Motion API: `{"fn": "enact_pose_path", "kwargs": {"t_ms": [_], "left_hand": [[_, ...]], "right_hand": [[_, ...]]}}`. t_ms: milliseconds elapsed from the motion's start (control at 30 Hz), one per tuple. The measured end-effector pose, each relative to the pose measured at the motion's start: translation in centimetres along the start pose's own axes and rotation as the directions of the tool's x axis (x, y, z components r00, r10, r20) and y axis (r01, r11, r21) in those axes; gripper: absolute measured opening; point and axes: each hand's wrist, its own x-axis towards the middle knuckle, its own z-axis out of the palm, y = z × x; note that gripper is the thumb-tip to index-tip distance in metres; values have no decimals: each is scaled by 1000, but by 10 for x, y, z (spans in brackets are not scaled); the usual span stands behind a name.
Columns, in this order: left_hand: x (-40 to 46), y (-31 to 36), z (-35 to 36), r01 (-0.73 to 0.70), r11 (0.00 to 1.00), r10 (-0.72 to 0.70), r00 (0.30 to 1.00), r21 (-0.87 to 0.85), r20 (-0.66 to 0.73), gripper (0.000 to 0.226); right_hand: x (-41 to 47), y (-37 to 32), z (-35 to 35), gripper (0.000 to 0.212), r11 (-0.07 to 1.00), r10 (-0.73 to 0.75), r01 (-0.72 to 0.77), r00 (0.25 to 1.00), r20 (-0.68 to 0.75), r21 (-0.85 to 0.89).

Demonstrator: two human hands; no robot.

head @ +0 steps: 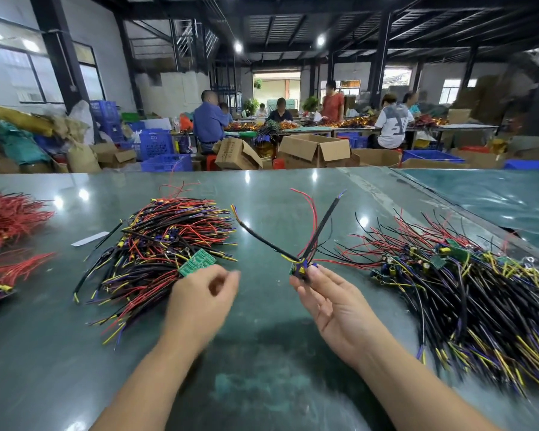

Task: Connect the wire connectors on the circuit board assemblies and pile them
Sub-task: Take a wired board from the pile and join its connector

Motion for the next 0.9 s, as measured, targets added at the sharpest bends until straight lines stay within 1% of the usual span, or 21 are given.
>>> {"fn": "enact_pose_path", "kwargs": {"t_ms": [33, 67, 100, 133, 167, 233, 300, 400, 500, 533, 600, 667, 733, 767, 833, 867, 900], "left_hand": [[-4, 7, 8, 63, 981, -41, 992, -183, 121, 19], [-9, 14, 14, 152, 930, -73, 969, -335, 237, 9], [-13, 19, 19, 232, 871, -94, 944, -433, 316, 14], [-16, 22, 24, 286, 817, -98, 925, -502, 367, 19], [-17, 24, 26, 309, 782, -90, 915, -542, 393, 21], [-19, 27, 26, 320, 740, -54, 905, -591, 422, 21], [-21, 26, 25, 321, 716, -33, 902, -620, 430, 21], [-21, 24, 24, 327, 687, -51, 913, -649, 405, 20], [-21, 22, 26, 329, 657, -72, 923, -679, 378, 12], [-21, 22, 27, 328, 648, -63, 922, -687, 381, 9], [-21, 22, 29, 317, 637, -17, 917, -703, 398, 13], [-20, 21, 29, 323, 623, -4, 912, -712, 410, 15], [-18, 18, 26, 319, 661, -4, 907, -679, 422, 10], [-18, 17, 26, 290, 713, 17, 903, -638, 429, 8], [-19, 16, 26, 228, 818, 43, 892, -529, 451, 6], [-19, 17, 27, 213, 843, 42, 890, -494, 455, 2], [-20, 18, 29, 206, 849, 42, 892, -487, 450, 5]], "right_hand": [[0, 1, 0, 23, 999, -6, 7, 1000, 18, -37], [-1, 2, 1, 22, 996, -11, 15, 999, 40, -85], [-2, 3, 2, 22, 990, -14, 23, 998, 62, -139], [-3, 5, 2, 22, 980, -15, 31, 996, 82, -196], [-4, 6, 3, 22, 968, -15, 39, 995, 100, -248], [-5, 9, 3, 25, 950, -19, 57, 992, 125, -308], [-5, 10, 3, 25, 944, -24, 70, 989, 144, -322], [-6, 11, 3, 14, 946, -28, 81, 985, 170, -315], [-5, 11, 3, 16, 949, -23, 78, 984, 178, -306], [-5, 11, 3, 17, 946, -16, 72, 984, 177, -315], [-5, 11, 1, 18, 930, -3, 64, 986, 167, -362], [-5, 13, -1, 16, 904, -10, 79, 986, 164, -420], [-6, 14, -1, 10, 863, -31, 108, 986, 163, -493], [-6, 14, 0, 7, 840, -43, 124, 986, 162, -529], [-5, 15, 1, 7, 812, -72, 151, 984, 161, -564], [-5, 16, 1, 7, 812, -81, 160, 983, 163, -562], [-5, 16, 1, 5, 811, -87, 166, 982, 166, -561]]}}
